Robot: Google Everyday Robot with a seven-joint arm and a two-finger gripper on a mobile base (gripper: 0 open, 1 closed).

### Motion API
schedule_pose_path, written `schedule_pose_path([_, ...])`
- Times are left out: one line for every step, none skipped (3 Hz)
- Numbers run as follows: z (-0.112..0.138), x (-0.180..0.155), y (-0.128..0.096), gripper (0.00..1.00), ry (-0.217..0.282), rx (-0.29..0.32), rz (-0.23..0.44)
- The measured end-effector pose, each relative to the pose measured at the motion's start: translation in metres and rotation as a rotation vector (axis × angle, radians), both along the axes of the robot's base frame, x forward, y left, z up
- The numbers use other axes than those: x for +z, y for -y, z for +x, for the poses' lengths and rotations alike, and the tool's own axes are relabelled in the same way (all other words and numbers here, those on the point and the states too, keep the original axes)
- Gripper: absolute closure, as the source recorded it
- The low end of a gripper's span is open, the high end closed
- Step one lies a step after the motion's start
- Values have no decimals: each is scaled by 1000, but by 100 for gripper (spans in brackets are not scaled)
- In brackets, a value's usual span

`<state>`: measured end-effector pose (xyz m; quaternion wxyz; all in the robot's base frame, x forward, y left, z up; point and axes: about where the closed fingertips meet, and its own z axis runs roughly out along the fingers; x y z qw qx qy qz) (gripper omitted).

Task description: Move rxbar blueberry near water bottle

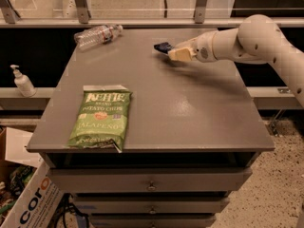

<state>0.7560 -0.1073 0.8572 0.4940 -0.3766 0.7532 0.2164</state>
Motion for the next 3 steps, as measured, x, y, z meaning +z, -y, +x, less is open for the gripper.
schedule_pose_path([0, -1, -5, 100, 10, 0, 13])
schedule_pose_path([8, 4, -32, 100, 47, 39, 24])
schedule_pose_path([20, 3, -61, 100, 74, 81, 7])
